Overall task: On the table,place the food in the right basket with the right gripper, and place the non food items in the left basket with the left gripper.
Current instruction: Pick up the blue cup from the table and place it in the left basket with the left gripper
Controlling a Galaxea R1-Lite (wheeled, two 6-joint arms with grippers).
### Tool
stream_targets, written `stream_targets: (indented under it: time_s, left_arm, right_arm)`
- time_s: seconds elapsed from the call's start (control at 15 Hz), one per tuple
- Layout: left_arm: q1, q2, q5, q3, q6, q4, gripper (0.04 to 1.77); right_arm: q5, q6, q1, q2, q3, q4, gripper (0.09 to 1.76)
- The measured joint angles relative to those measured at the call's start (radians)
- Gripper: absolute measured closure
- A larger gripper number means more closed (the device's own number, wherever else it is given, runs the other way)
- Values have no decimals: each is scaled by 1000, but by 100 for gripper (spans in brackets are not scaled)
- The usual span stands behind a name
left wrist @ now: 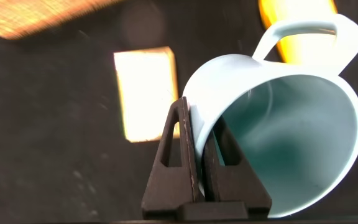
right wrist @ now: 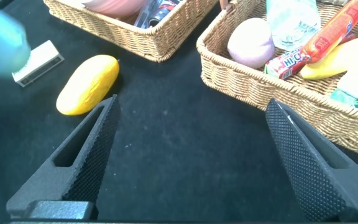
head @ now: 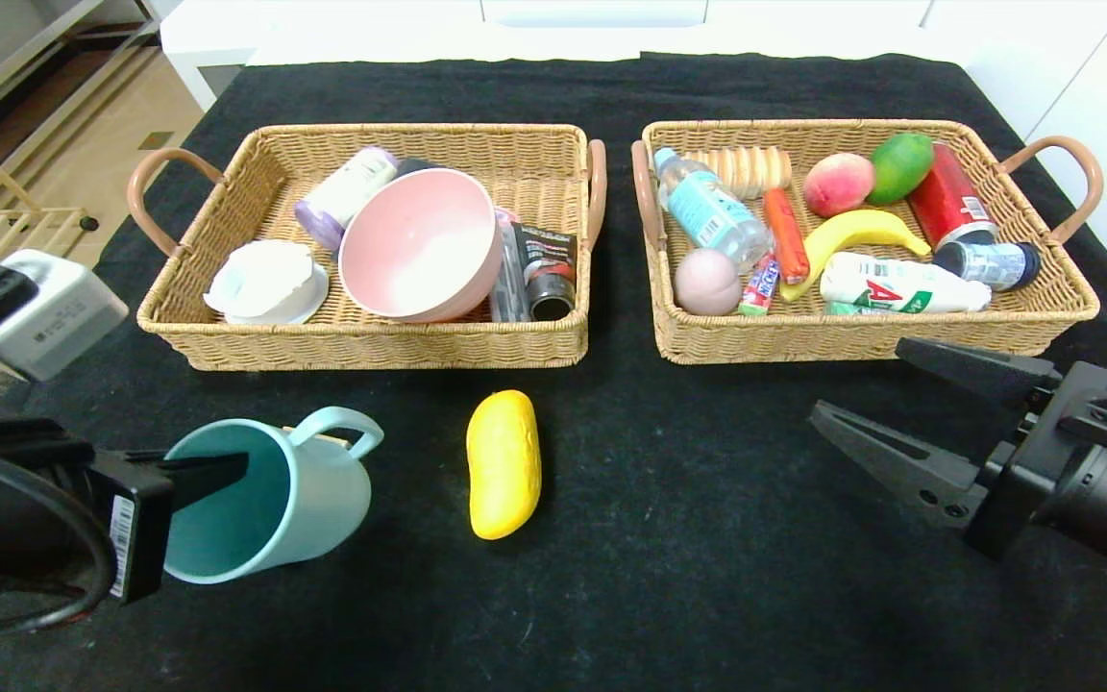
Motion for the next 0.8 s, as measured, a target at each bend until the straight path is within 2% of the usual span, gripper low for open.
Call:
stream_targets:
  time_s: [0.2, 0.53, 0.8]
  left_arm:
    - [68, -2, -4, -21, 8, -143, 163]
    - [216, 67, -12, -100, 11, -290, 163]
    - [279, 154, -33, -187, 15, -376, 163]
  right_arm:
    - [-1, -10, 0, -1, 2, 0, 14]
    - [-1, -9, -2, -7, 0, 0, 14]
    - [-1, -9, -3, -8, 0, 0, 14]
